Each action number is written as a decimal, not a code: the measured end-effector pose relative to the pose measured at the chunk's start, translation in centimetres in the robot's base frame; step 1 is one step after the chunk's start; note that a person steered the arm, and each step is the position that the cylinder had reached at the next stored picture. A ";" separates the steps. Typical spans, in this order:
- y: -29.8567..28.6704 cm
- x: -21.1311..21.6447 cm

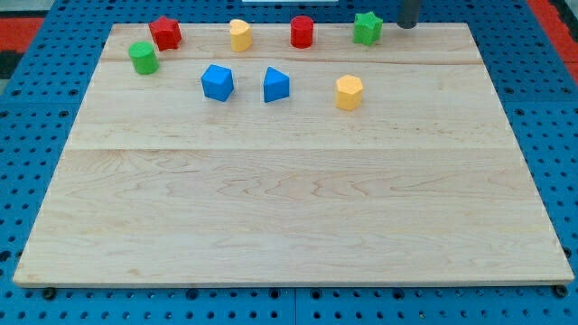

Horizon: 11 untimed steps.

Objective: Move the green star to the red circle

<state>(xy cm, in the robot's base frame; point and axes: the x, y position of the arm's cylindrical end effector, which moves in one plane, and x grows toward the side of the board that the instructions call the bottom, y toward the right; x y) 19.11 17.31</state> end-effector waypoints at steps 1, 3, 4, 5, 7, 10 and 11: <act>-6.5 0.1; -6.6 0.3; -7.5 0.4; -7.0 0.1; -9.6 0.7; -13.4 7.5; -14.2 11.7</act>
